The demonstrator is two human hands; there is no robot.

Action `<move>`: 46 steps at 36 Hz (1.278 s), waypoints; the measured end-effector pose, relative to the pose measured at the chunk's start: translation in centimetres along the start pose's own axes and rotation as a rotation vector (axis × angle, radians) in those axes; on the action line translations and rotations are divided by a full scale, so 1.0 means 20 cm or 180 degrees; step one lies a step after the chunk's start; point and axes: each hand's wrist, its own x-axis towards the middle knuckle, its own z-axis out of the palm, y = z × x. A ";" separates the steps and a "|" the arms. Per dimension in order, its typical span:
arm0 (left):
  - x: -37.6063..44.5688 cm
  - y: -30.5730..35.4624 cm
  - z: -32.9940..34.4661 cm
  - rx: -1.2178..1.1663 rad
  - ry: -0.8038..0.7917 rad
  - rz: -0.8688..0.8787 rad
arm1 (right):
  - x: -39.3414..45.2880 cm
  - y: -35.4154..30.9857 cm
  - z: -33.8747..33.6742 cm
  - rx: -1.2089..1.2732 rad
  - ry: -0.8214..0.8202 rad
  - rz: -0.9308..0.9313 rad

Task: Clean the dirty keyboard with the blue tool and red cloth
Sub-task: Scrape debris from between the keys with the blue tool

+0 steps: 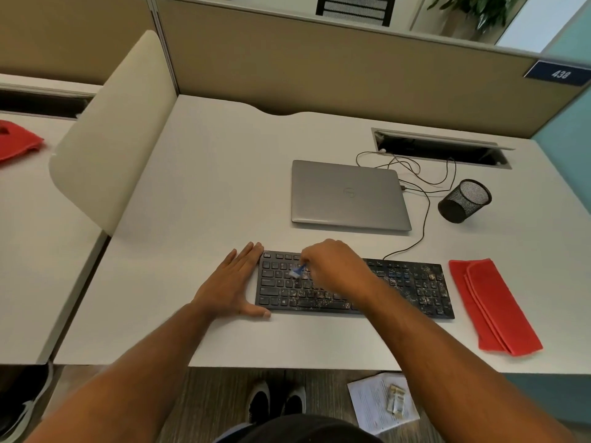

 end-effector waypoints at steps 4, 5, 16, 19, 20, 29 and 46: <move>0.00 0.00 0.00 -0.0002 -0.0016 -0.0014 | 0.02 -0.02 0.02 0.0343 0.0279 0.0292; 0.00 0.00 0.00 -0.0004 -0.0015 -0.0013 | 0.01 -0.03 0.04 0.0359 0.0223 0.0300; -0.01 0.01 -0.01 -0.0006 -0.0025 -0.0014 | -0.01 -0.03 0.05 0.0373 -0.0080 0.0392; -0.01 0.01 -0.01 -0.0027 -0.0022 -0.0014 | -0.01 -0.03 0.08 0.0498 0.0082 0.0497; -0.01 0.01 -0.01 -0.0034 -0.0020 -0.0013 | -0.01 -0.02 0.10 0.0506 0.0076 0.0512; -0.01 0.01 -0.01 -0.0008 0.0025 -0.0005 | 0.00 0.00 0.03 0.0408 0.0108 0.0371; -0.01 0.01 -0.01 -0.0008 0.0014 -0.0010 | 0.06 0.05 0.02 -0.0056 -0.0001 0.0137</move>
